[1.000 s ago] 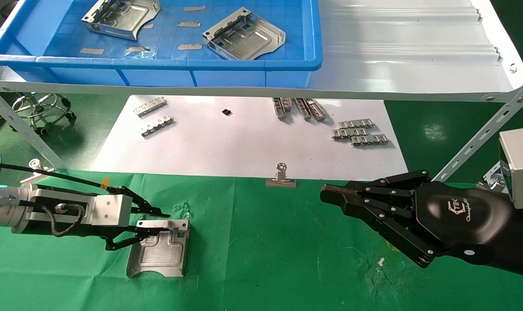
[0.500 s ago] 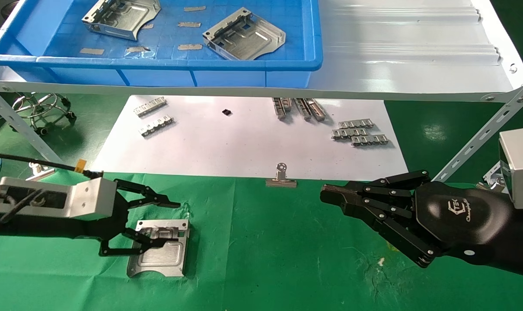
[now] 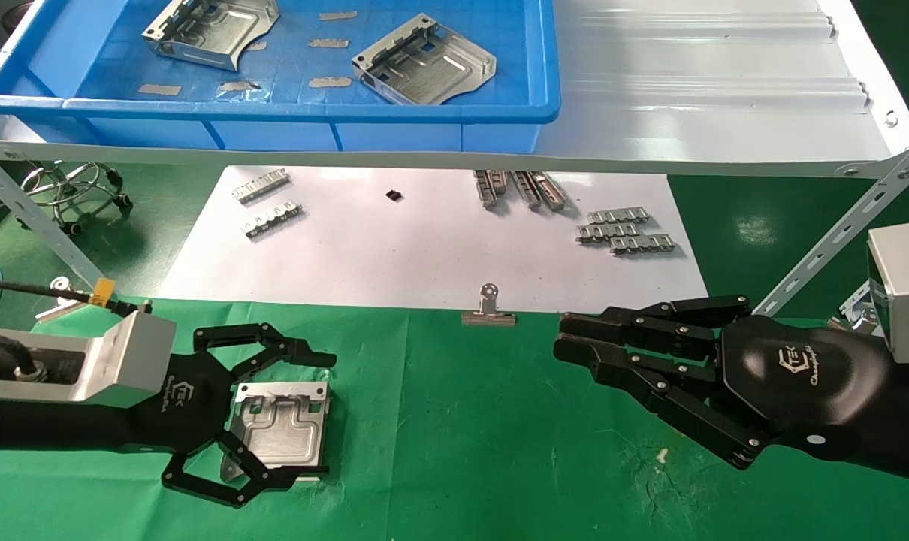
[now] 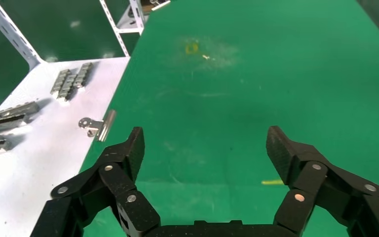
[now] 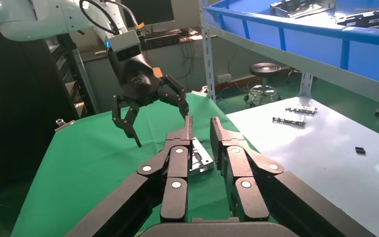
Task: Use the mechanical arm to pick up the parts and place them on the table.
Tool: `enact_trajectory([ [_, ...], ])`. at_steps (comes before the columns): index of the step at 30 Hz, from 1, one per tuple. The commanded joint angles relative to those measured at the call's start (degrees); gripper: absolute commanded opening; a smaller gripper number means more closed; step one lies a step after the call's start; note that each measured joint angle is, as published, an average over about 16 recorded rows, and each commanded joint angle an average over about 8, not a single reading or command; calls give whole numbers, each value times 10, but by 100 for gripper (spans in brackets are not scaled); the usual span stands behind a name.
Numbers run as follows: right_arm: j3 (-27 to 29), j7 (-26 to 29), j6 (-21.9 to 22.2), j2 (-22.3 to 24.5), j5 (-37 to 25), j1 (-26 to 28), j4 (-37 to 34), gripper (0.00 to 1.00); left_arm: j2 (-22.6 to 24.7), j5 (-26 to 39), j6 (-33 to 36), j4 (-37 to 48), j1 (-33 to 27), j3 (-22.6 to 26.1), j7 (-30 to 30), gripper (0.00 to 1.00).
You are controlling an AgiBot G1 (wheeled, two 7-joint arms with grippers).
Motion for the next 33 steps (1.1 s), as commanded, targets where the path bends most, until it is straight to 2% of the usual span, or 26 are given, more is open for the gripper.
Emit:
enact_trajectory([
  [1,0,0,0,0,0,0,0,100,-2,-3,-1,-12,11,-15,-11,100],
  [33,0,0,0,0,0,0,0,100,-38,-55,-21,-199,190,-248,-185,100],
])
